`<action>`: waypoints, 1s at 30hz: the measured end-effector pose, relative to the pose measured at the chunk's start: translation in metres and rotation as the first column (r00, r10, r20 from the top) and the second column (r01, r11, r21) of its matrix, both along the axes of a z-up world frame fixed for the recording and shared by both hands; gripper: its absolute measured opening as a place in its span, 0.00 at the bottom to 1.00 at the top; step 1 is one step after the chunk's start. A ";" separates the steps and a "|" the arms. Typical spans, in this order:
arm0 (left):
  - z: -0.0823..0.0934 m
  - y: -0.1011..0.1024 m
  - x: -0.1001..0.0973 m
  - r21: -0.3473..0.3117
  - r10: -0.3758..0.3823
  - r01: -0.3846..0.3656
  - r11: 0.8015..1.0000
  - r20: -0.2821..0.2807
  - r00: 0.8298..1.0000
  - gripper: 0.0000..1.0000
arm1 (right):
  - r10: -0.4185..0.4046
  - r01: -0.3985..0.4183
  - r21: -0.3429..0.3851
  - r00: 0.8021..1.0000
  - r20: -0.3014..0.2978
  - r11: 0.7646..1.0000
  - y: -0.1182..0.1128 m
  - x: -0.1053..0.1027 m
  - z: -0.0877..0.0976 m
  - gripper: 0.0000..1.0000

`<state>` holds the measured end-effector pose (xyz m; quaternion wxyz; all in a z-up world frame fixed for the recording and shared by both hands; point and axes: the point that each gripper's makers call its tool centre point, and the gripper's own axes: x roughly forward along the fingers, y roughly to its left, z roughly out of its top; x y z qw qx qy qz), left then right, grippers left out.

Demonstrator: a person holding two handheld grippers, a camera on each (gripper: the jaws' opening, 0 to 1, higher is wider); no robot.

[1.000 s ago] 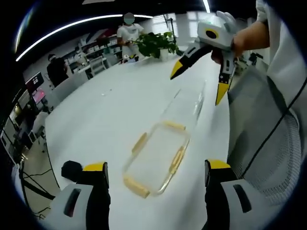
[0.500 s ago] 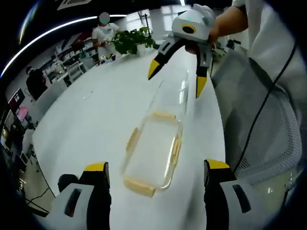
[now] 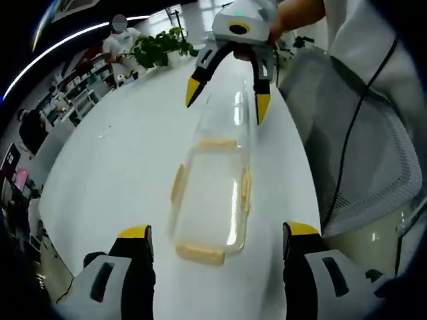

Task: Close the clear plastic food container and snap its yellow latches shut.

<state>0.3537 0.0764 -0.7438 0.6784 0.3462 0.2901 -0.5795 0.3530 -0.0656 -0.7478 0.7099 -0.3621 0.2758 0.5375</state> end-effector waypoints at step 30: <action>-0.042 0.020 0.010 0.119 -0.112 0.120 0.986 -0.073 0.991 0.65 | 0.048 -0.053 -0.082 0.997 -0.055 0.995 0.005 0.008 -0.034 0.56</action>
